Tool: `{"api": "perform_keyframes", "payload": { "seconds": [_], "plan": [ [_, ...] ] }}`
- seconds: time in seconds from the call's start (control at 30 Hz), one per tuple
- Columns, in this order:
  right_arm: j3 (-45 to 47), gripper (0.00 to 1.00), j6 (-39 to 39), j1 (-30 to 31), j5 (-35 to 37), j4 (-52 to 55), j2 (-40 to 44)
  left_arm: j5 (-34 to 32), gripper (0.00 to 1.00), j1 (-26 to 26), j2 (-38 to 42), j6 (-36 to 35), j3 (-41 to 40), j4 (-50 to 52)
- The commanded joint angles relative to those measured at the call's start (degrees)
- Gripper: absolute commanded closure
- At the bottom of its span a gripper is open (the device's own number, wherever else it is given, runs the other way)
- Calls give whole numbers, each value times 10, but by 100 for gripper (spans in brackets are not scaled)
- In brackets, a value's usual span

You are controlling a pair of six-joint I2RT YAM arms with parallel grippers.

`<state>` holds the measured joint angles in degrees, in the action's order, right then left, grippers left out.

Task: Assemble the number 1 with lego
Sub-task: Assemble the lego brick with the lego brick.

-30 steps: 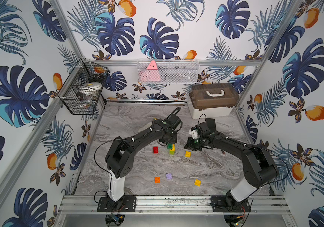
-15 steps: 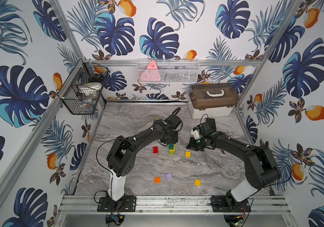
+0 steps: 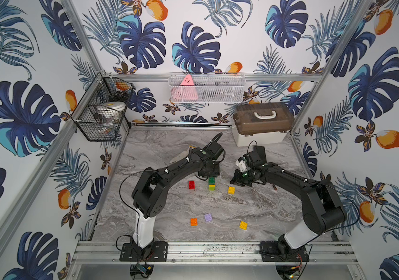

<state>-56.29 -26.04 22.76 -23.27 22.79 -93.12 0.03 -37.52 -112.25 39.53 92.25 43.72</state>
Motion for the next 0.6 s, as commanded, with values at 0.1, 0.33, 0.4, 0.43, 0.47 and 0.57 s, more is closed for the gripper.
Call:
{"api": "perform_keyframes", "payload": {
  "seconds": [0.1, 0.33, 0.4, 0.43, 0.47, 0.57],
  "plan": [
    [-1, 97, 6, -1, -5, 5, 5, 0, 87, -1, -2, 9, -4, -6],
    [1, 97, 6, -4, -10, 3, 9, -3, 86, -1, -2, 9, -9, -7],
    [1, 97, 6, -4, -9, 4, 10, -3, 84, -1, -4, 7, -6, -3],
    [1, 96, 7, -5, -9, 5, 10, -3, 82, -2, -3, 7, -5, -3],
    [1, 96, 6, -4, -8, 5, 10, -3, 79, -3, -3, 7, -5, -3],
    [1, 92, 7, -5, -6, 7, 11, -1, 66, -2, 0, 8, -3, -6]
  ]
}}
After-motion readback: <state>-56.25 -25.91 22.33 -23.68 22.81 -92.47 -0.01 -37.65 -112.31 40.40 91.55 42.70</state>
